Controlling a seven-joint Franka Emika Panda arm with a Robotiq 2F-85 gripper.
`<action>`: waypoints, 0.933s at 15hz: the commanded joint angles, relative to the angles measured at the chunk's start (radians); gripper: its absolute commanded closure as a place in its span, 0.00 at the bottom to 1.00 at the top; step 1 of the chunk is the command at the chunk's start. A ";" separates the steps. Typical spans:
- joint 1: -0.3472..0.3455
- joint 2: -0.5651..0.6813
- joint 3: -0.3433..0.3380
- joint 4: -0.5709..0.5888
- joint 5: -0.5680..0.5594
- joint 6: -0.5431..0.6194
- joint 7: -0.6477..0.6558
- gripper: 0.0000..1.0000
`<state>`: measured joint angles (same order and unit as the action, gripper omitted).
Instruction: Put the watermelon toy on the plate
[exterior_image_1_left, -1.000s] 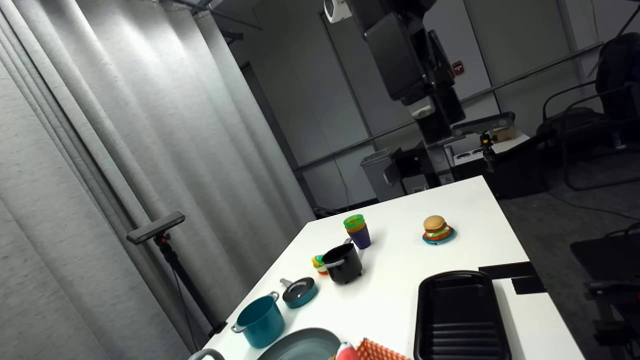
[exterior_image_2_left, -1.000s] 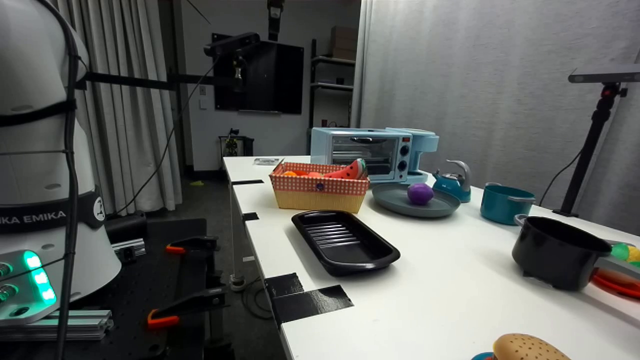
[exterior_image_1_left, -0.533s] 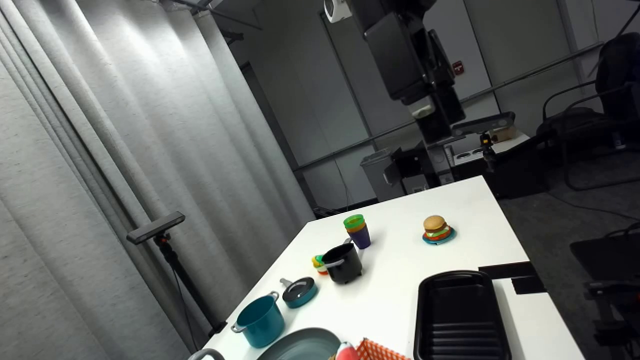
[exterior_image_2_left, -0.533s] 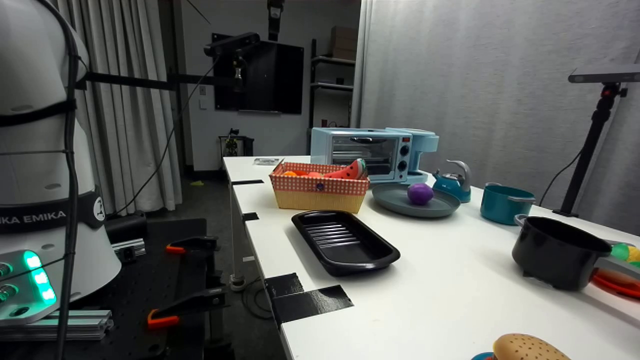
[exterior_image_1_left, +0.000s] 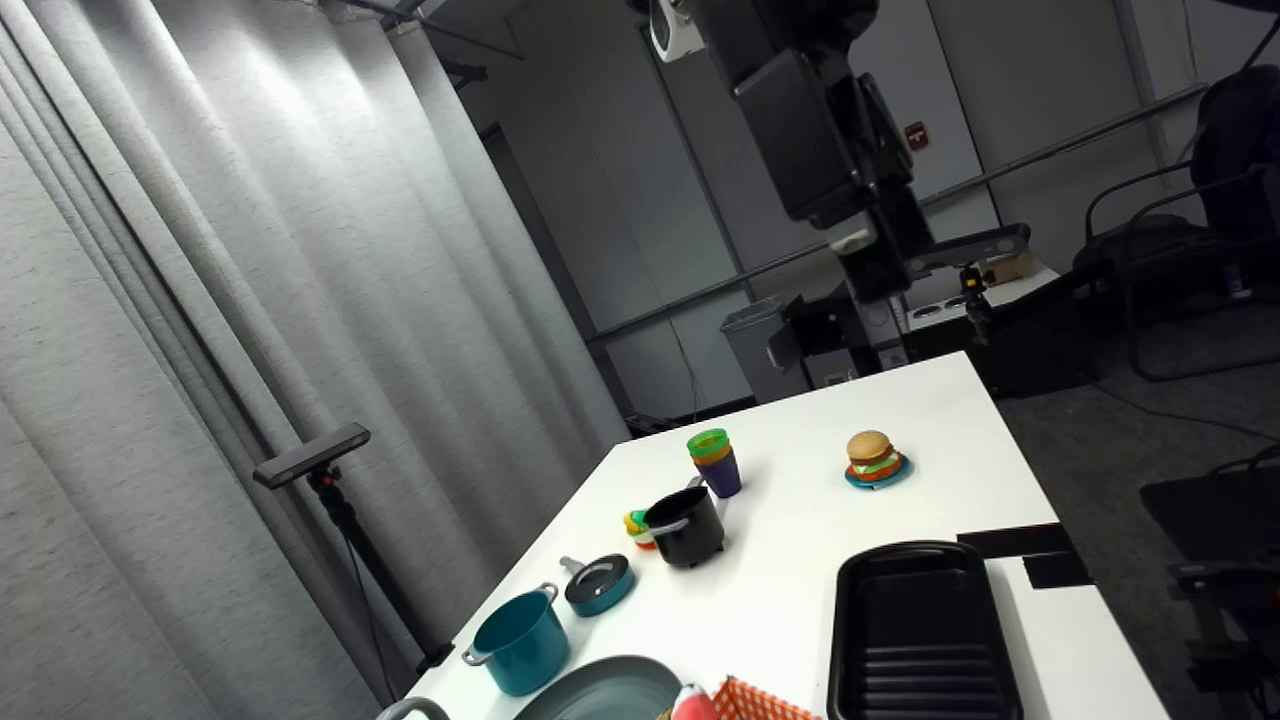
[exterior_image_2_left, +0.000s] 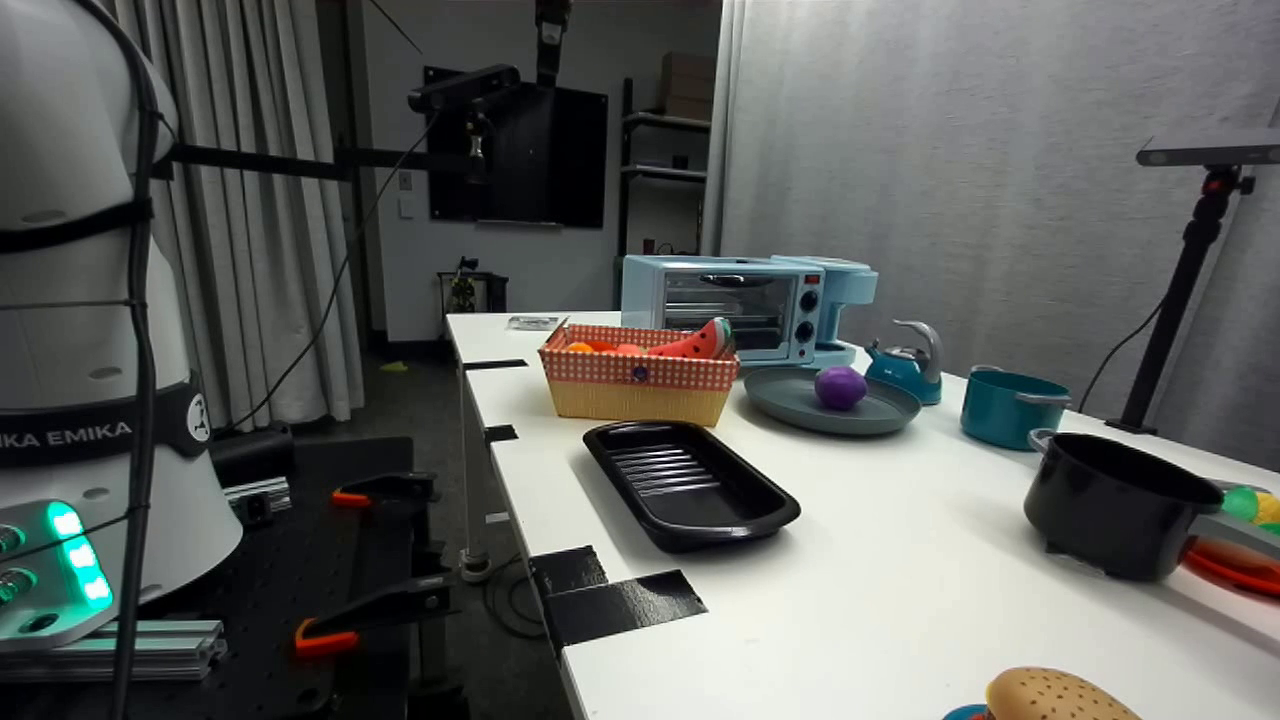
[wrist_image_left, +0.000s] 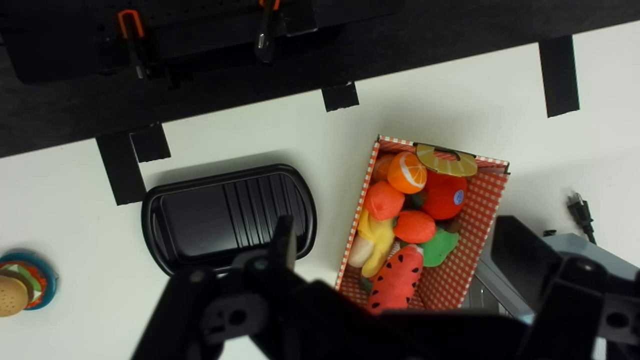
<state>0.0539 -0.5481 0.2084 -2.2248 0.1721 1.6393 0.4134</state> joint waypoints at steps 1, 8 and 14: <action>-0.001 0.020 0.000 -0.009 -0.015 0.015 -0.008 0.00; 0.002 0.077 0.003 -0.041 -0.052 0.069 -0.010 0.00; 0.018 0.147 0.009 -0.065 -0.044 0.169 -0.025 0.00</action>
<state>0.0553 -0.4307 0.2140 -2.2800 0.1316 1.7535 0.4007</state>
